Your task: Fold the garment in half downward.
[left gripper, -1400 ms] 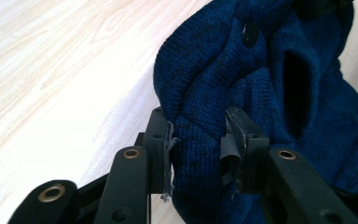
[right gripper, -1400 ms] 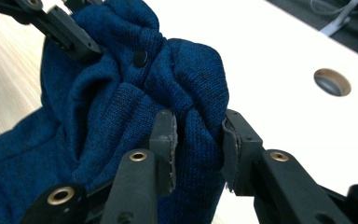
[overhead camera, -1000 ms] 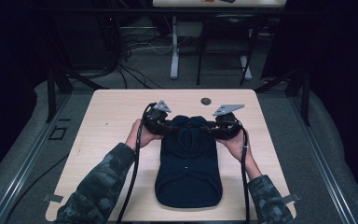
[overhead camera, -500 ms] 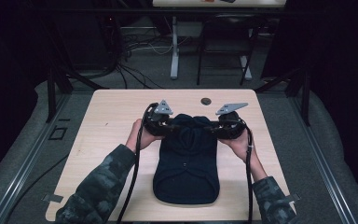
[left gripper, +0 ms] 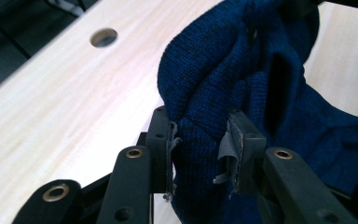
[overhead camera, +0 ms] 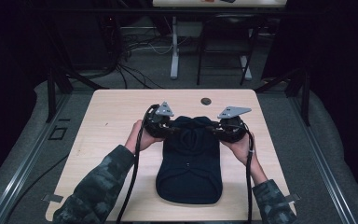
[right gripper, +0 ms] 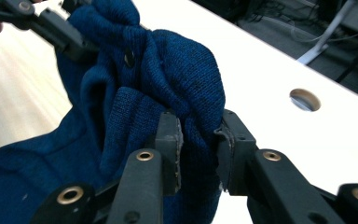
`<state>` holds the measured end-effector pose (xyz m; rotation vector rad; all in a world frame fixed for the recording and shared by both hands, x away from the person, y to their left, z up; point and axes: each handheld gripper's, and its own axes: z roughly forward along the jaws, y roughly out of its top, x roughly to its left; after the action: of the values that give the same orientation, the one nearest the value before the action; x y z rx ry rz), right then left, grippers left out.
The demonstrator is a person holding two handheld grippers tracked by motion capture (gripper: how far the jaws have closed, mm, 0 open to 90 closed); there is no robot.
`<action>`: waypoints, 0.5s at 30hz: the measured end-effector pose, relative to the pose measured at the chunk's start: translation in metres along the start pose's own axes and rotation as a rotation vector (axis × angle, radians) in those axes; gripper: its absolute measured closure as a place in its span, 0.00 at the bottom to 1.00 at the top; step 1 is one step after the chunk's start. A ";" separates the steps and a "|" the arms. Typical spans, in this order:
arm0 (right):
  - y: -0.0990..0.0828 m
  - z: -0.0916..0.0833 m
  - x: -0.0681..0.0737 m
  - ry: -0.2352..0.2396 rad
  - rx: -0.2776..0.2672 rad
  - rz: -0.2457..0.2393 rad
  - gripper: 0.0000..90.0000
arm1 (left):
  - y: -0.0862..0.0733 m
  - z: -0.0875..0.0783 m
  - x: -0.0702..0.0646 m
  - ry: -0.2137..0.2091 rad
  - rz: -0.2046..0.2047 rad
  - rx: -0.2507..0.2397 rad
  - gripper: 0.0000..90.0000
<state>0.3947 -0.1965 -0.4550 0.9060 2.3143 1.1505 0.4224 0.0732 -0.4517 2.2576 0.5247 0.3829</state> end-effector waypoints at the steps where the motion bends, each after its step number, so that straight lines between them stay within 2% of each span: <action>1: 0.000 -0.001 0.000 0.005 -0.001 0.004 0.80 | 0.000 -0.001 -0.003 0.021 0.023 -0.005 0.74; 3: -0.001 -0.002 -0.001 0.020 0.017 0.009 0.79 | 0.000 -0.001 -0.010 0.046 0.061 -0.004 0.75; 5: -0.003 -0.001 -0.001 0.026 0.025 0.018 0.77 | 0.000 -0.001 -0.013 0.055 0.073 -0.006 0.75; 11: -0.004 -0.004 -0.002 0.055 0.047 0.036 0.71 | 0.000 -0.003 -0.013 0.057 0.068 -0.018 0.75; 15: -0.005 -0.006 0.000 0.039 0.042 0.016 0.78 | 0.000 -0.005 -0.014 0.042 0.058 -0.013 0.74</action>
<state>0.3894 -0.2019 -0.4557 0.9267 2.3746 1.1404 0.4080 0.0693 -0.4504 2.2606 0.4779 0.4630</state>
